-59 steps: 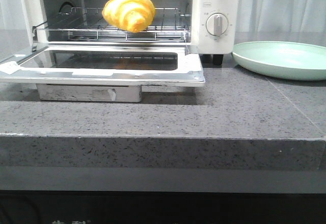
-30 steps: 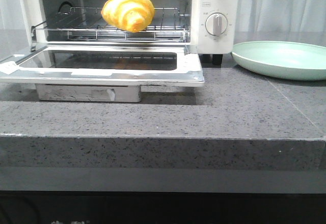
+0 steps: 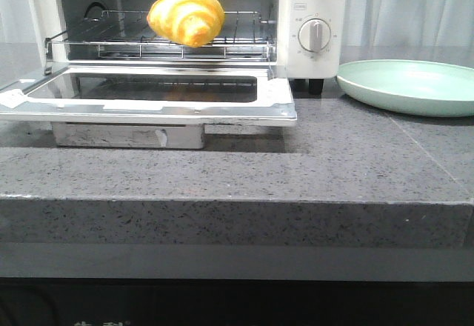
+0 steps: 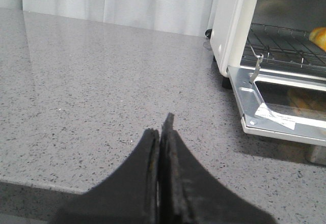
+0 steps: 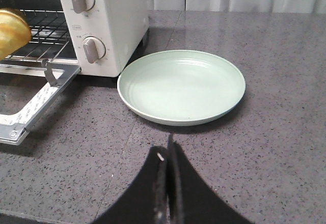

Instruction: Put bread in oven

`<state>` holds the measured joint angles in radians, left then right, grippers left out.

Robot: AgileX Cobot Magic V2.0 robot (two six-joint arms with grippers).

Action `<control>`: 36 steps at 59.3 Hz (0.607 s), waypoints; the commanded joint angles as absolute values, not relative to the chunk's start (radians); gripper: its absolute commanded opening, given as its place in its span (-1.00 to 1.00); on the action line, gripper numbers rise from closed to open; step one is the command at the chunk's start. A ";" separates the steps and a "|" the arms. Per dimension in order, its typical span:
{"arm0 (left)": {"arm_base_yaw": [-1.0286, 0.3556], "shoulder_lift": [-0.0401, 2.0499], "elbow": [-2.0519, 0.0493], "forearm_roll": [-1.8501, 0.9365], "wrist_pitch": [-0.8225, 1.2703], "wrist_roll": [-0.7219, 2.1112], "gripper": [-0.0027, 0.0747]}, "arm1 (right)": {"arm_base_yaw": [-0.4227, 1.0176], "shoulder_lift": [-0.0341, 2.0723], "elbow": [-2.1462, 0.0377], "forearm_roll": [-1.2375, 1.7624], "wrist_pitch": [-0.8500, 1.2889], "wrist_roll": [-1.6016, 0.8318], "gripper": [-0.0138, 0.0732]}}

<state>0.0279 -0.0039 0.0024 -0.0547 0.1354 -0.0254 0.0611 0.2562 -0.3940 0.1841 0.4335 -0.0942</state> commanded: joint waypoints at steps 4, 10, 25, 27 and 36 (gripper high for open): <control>0.028 -0.022 0.010 -0.065 0.048 -0.033 -0.98 | 0.062 0.264 -0.397 0.183 0.307 -0.103 -0.84; 0.028 -0.022 0.010 -0.065 0.048 -0.033 -0.98 | 0.062 0.259 -0.310 0.183 0.163 -0.103 -0.84; 0.028 -0.022 0.010 -0.065 0.048 -0.033 -0.98 | 0.057 0.108 -0.050 0.153 0.000 -0.054 -0.84; 0.028 -0.022 0.010 -0.065 0.048 -0.033 -0.98 | 0.052 0.080 -0.027 0.151 0.010 -0.054 -0.84; 0.028 -0.022 0.010 -0.065 0.048 -0.033 -0.98 | 0.028 -0.018 0.021 0.151 0.105 -0.053 -0.84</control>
